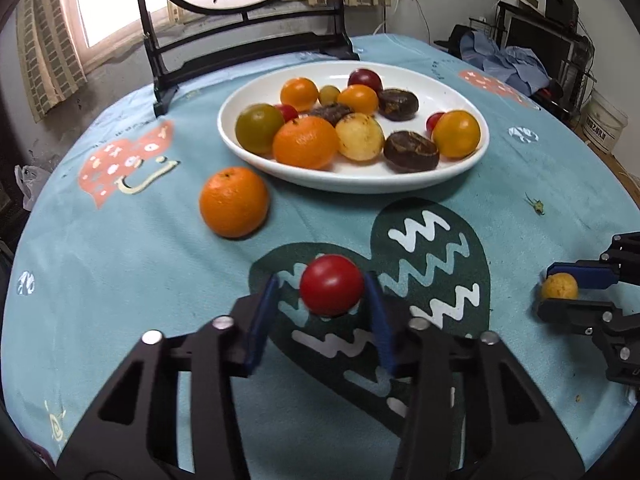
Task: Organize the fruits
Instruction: 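Grasp a small yellow plum with the right tool while the left grasps a red cherry tomato, then lower the plum and cherry tomato onto the white plate and open both tools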
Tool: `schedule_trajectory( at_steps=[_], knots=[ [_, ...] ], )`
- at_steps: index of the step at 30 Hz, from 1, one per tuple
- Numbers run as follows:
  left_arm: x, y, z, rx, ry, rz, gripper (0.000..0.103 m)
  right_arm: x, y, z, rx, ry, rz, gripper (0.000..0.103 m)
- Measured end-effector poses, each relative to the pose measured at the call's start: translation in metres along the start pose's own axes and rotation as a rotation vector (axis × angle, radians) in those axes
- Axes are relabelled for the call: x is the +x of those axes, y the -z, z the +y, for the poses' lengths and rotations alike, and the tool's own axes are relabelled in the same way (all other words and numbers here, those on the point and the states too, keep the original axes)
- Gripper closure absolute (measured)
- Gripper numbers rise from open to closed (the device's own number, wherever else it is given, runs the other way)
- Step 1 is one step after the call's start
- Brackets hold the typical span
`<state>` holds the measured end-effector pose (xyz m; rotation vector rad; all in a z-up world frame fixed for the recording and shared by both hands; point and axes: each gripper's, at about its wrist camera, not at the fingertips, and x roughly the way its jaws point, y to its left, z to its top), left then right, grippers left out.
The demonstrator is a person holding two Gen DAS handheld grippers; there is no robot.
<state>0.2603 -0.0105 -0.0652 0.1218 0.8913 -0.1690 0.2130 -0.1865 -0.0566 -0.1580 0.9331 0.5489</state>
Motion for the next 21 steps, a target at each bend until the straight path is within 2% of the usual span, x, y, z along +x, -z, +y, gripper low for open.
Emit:
schedule_trajectory(
  at_steps=[2, 7, 10, 16, 21],
  knots=[
    [-0.001, 0.000, 0.000, -0.005, 0.015, -0.004, 0.071, -0.003, -0.001, 0.000, 0.003, -0.008, -0.016, 0.076],
    [-0.003, -0.002, 0.002, -0.032, 0.039, -0.012, 0.072, -0.011, -0.008, -0.003, 0.030, -0.039, -0.091, 0.076],
    [-0.015, -0.008, 0.002, -0.055, 0.058, -0.058, 0.072, -0.015, -0.017, -0.006, 0.053, -0.037, -0.163, 0.076],
    [-0.023, -0.037, 0.000, -0.097, 0.079, -0.127, 0.072, -0.014, -0.046, -0.017, 0.109, 0.037, -0.289, 0.076],
    [-0.015, -0.066, -0.006, -0.108, 0.082, -0.153, 0.072, -0.005, -0.076, -0.032, 0.150, 0.078, -0.352, 0.076]
  ],
)
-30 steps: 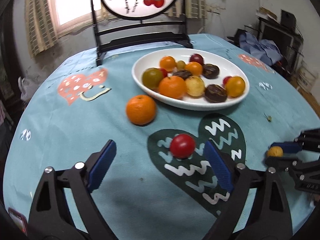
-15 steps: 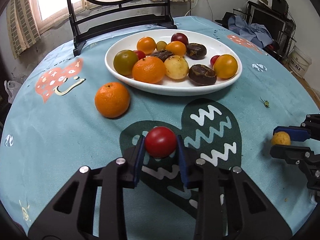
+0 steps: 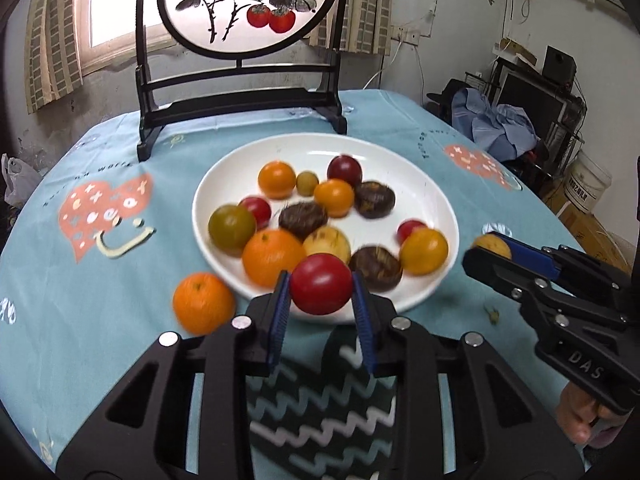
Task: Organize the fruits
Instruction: 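Lower the plum and cherry tomato onto the white plate and open both tools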
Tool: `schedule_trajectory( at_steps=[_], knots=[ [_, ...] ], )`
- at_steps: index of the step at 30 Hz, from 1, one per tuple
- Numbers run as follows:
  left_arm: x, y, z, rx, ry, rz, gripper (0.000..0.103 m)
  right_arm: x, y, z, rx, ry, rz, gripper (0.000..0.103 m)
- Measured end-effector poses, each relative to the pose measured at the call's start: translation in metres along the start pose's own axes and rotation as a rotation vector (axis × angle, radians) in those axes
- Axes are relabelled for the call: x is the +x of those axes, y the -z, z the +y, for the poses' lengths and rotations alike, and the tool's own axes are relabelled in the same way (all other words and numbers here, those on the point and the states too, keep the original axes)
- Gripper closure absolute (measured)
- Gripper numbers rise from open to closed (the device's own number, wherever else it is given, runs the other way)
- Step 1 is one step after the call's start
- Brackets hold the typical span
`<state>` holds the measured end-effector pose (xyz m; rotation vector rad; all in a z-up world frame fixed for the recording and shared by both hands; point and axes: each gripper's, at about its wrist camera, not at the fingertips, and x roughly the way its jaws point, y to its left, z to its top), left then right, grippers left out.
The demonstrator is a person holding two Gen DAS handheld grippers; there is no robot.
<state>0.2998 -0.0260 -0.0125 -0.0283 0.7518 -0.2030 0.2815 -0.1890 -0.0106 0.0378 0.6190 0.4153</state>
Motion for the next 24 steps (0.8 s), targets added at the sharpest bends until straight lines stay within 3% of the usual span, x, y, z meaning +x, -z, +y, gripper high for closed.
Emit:
schedule_trajectory(
  at_steps=[10, 11, 12, 13, 14, 19, 24],
  knots=[
    [0.037, -0.047, 0.002, -0.017, -0.075, -0.029, 0.072, 0.063, -0.038, -0.023, 0.055, 0.033, 0.014, 0.076],
    [0.040, -0.050, 0.003, -0.023, -0.099, -0.027, 0.069, 0.068, -0.039, -0.025, 0.060, 0.036, 0.023, 0.071],
    [0.041, -0.051, 0.004, -0.029, -0.119, -0.029, 0.060, 0.070, -0.040, -0.026, 0.066, 0.043, 0.027, 0.063],
    [0.038, -0.051, 0.005, -0.037, -0.139, -0.043, 0.036, 0.069, -0.040, -0.028, 0.075, 0.054, 0.025, 0.063],
    [0.032, -0.049, 0.007, -0.041, -0.155, -0.066, 0.027, 0.066, -0.040, -0.029, 0.078, 0.050, 0.019, 0.063],
    [0.001, -0.050, 0.021, -0.041, -0.171, -0.103, 0.024, 0.044, -0.039, -0.019, 0.056, 0.058, -0.046, 0.063],
    [-0.036, -0.042, 0.067, -0.107, -0.209, -0.115, 0.017, 0.018, -0.029, 0.018, -0.023, -0.051, -0.060, 0.063]
  ],
)
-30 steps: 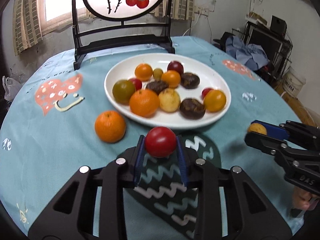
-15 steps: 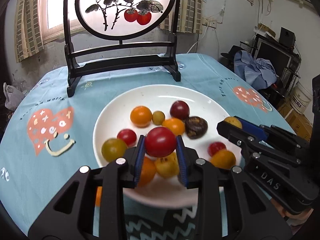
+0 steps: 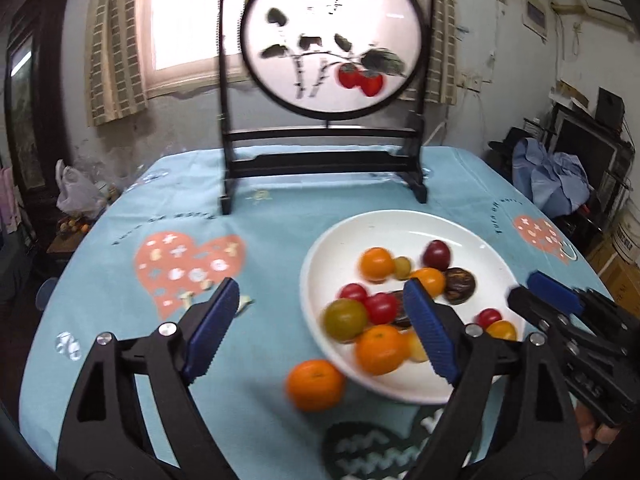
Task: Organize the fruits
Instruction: 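Lower the plum and cherry tomato onto the white plate and open both tools, then grasp the last mandarin on the table with the left tool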
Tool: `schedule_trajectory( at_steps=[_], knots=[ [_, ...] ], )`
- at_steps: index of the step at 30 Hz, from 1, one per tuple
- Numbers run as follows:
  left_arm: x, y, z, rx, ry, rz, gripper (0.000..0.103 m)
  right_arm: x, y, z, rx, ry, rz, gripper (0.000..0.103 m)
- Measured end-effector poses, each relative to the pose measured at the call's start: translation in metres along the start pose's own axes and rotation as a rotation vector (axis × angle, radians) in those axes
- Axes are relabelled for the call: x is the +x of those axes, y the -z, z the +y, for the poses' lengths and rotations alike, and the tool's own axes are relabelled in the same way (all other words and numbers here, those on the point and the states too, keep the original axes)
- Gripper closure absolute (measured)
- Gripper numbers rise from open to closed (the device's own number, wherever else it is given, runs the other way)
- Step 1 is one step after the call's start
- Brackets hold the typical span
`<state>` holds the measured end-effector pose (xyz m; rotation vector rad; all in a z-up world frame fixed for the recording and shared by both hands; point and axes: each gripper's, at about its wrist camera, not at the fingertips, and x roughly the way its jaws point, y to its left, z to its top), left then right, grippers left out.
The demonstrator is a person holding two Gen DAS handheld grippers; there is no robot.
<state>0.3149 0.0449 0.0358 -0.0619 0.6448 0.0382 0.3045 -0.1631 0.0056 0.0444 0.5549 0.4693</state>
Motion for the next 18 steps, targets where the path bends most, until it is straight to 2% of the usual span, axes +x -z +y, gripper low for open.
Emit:
schedule_trajectory(
  at_steps=[2, 5, 7, 10, 13, 16, 18],
  knots=[
    [-0.003, 0.003, 0.025, -0.050, 0.016, 0.033, 0.017, -0.004, 0.007, 0.021, -0.057, -0.055, 0.029, 0.063],
    [-0.001, 0.015, 0.059, -0.147, 0.095, 0.096, 0.018, -0.002, 0.020, 0.056, -0.150, -0.157, 0.103, 0.063],
    [0.005, 0.023, 0.069, -0.164, 0.144, 0.145, 0.019, 0.006, 0.028, 0.073, -0.192, -0.201, 0.151, 0.063],
    [0.014, 0.032, 0.063, -0.116, 0.197, 0.186, 0.019, 0.027, 0.040, 0.094, -0.231, -0.218, 0.232, 0.063],
    [0.028, 0.040, 0.048, -0.047, 0.240, 0.231, 0.019, 0.051, 0.048, 0.107, -0.247, -0.189, 0.289, 0.062],
    [0.039, 0.048, 0.034, 0.039, 0.220, 0.249, 0.019, 0.069, 0.050, 0.113, -0.244, -0.157, 0.312, 0.062],
    [0.047, 0.051, 0.027, 0.078, 0.220, 0.264, 0.024, 0.078, 0.049, 0.116, -0.232, -0.141, 0.321, 0.062]
  ],
)
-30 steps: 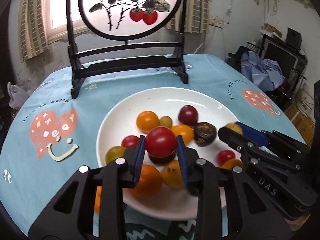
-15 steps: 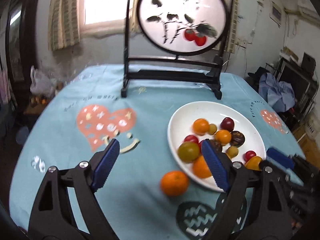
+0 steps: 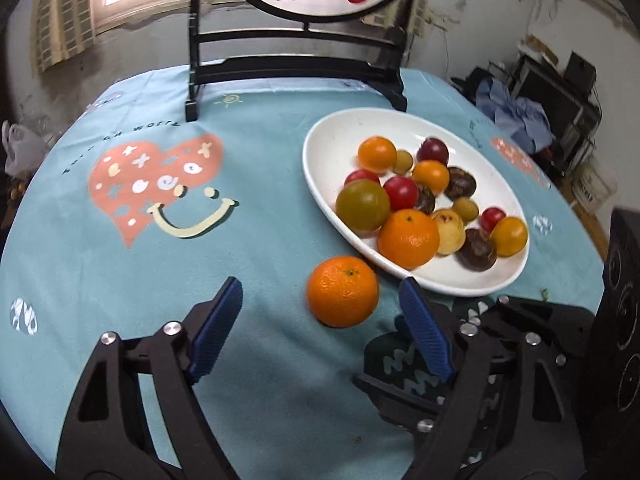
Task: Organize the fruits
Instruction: 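Grasp the last mandarin on the table with the left tool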
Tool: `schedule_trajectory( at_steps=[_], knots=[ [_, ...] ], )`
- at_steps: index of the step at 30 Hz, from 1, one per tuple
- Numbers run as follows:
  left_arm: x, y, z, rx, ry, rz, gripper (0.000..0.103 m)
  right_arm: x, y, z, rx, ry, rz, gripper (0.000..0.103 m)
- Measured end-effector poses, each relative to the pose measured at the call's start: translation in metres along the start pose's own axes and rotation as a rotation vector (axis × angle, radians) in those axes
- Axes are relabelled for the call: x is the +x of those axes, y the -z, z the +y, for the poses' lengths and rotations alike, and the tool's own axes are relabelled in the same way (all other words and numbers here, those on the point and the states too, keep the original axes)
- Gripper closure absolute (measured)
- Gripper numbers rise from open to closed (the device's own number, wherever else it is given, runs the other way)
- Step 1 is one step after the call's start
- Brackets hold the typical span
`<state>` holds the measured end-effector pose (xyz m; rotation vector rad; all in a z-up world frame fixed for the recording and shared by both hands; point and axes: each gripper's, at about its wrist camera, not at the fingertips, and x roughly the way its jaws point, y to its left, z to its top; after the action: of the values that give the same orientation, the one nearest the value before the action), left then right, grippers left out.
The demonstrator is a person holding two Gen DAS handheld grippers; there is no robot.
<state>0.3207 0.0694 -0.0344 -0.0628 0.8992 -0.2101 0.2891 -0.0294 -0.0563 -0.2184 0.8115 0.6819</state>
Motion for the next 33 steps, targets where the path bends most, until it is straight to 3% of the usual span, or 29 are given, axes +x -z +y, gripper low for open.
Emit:
schedule_trajectory(
  at_steps=[7, 9, 13, 18, 21, 25, 28, 30, 33],
  knots=[
    [0.022, -0.004, -0.003, 0.067, 0.002, 0.034, 0.039, 0.015, -0.008, -0.002, 0.020, 0.036, 0.028, 0.061],
    [0.022, -0.005, 0.000, 0.057, 0.024, 0.029, 0.041, 0.017, -0.009, 0.000, 0.011, 0.055, 0.025, 0.061],
    [0.024, -0.005, 0.003, 0.052, 0.101, 0.035, 0.056, 0.020, -0.010, 0.001, 0.010, 0.083, 0.034, 0.061],
    [0.023, -0.002, 0.004, 0.062, 0.113, 0.028, 0.057, 0.021, -0.011, 0.001, 0.038, 0.093, 0.033, 0.061],
    [0.022, 0.000, 0.001, 0.077, 0.103, 0.023, 0.057, 0.019, -0.010, -0.005, 0.072, 0.091, 0.027, 0.072],
    [0.019, 0.003, 0.000, 0.079, 0.085, 0.014, 0.058, 0.019, -0.010, -0.006, 0.078, 0.070, 0.026, 0.072],
    [0.019, 0.003, 0.001, 0.073, 0.079, 0.017, 0.058, 0.021, -0.011, -0.004, 0.068, 0.073, 0.034, 0.071],
    [0.019, 0.002, 0.005, 0.052, 0.092, 0.019, 0.057, 0.022, -0.012, 0.000, 0.055, 0.079, 0.037, 0.063],
    [0.022, 0.001, 0.012, 0.007, 0.113, 0.032, 0.054, 0.026, -0.015, 0.005, 0.059, 0.102, 0.041, 0.061]
  ],
)
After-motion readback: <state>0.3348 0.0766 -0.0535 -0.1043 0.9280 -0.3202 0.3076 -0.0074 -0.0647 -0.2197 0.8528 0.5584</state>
